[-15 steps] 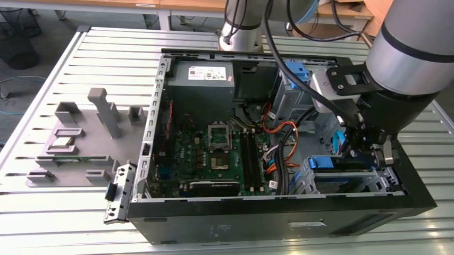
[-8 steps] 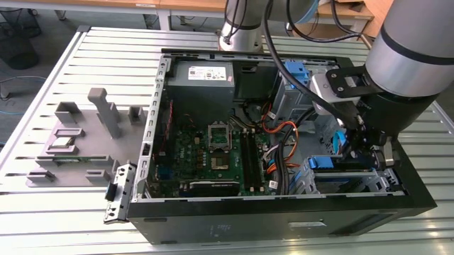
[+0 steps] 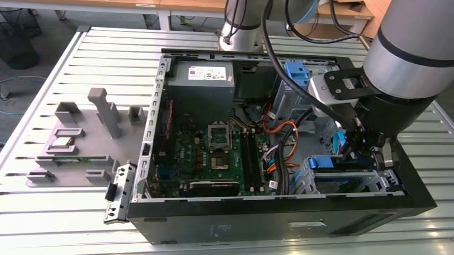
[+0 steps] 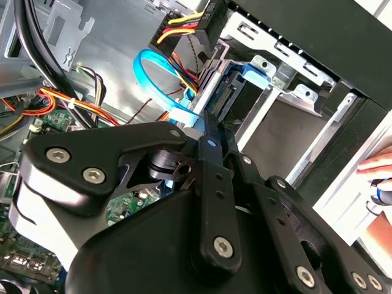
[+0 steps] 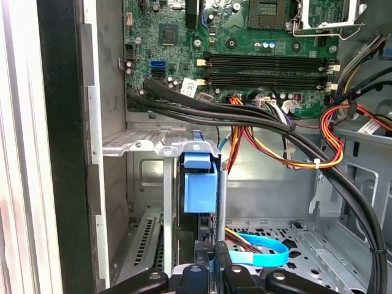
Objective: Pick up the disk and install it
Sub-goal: 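Insert the first disk wire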
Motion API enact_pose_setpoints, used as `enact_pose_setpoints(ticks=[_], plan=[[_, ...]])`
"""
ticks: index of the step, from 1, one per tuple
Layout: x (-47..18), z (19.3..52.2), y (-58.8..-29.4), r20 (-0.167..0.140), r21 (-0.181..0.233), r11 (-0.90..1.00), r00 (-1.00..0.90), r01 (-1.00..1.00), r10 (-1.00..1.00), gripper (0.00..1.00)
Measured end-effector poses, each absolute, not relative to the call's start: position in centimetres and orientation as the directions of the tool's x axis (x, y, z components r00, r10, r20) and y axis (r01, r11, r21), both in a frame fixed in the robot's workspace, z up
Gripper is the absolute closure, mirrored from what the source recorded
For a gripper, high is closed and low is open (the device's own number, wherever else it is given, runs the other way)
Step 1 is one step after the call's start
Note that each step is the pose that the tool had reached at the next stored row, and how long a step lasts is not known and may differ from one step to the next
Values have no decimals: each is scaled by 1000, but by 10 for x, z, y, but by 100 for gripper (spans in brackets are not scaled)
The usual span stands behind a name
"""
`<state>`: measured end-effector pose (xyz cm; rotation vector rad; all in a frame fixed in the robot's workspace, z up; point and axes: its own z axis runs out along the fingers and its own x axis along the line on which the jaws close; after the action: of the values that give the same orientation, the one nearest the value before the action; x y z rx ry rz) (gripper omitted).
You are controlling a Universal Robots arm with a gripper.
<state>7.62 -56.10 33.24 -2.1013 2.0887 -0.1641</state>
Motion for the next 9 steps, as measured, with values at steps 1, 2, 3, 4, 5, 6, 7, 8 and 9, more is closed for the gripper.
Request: enact_pose_setpoints(ticks=[1,2,3,4,5,6,7,8,9], plan=[[76,332,-561,-44,-200,-2,11,-980,-999,84],[76,332,-561,-45,-200,-2,11,-980,-999,84],[76,332,-561,-45,-201,-2,11,-980,-999,84],[75,332,-561,-45,-201,-2,11,-980,-999,84],[75,332,-561,-45,-201,-2,11,-980,-999,84],[75,332,-561,-45,-202,-2,11,-979,-999,84],[75,332,-561,-45,-202,-2,11,-979,-999,84],[75,332,-561,-45,-202,-2,11,-979,-999,84],[75,332,-561,-45,-203,-2,11,-979,-999,84]])
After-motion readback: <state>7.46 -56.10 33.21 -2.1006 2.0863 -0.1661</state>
